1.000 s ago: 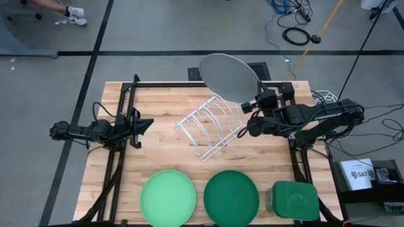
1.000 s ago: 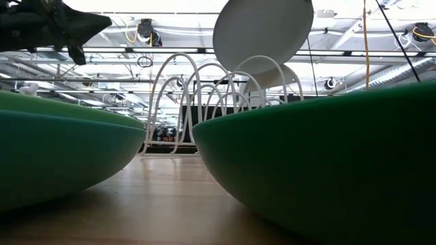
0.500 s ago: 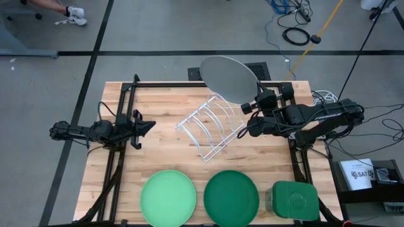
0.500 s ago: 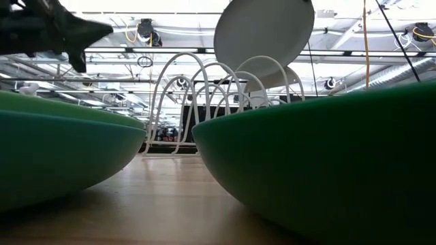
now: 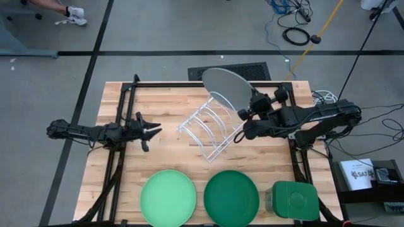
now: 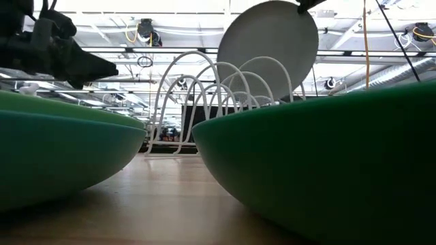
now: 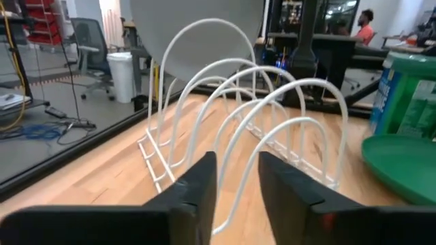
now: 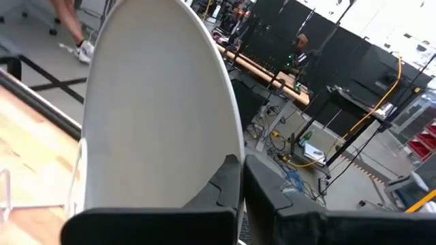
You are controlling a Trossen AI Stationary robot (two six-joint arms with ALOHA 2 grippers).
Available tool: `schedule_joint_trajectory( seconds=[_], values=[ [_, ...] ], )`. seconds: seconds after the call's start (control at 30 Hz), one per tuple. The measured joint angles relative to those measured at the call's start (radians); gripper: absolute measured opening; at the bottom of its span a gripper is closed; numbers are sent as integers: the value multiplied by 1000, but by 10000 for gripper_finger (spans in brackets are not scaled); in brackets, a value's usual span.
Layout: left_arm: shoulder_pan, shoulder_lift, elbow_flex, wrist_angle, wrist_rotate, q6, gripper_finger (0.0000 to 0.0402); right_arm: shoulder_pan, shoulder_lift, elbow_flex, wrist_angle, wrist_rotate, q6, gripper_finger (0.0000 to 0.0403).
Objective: Sort dishes
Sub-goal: Put the gray plate into the dish rack
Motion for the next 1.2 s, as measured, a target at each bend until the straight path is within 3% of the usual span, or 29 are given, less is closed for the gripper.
schedule_joint_trajectory(
  seconds=[0.2,1.2],
  values=[
    [0,17,0,4,-1,-5,140,-2,31,0,-53,-26,64,0],
    [0,17,0,25,-15,2,141,-29,258,0,-234,-225,307,0]
  ],
)
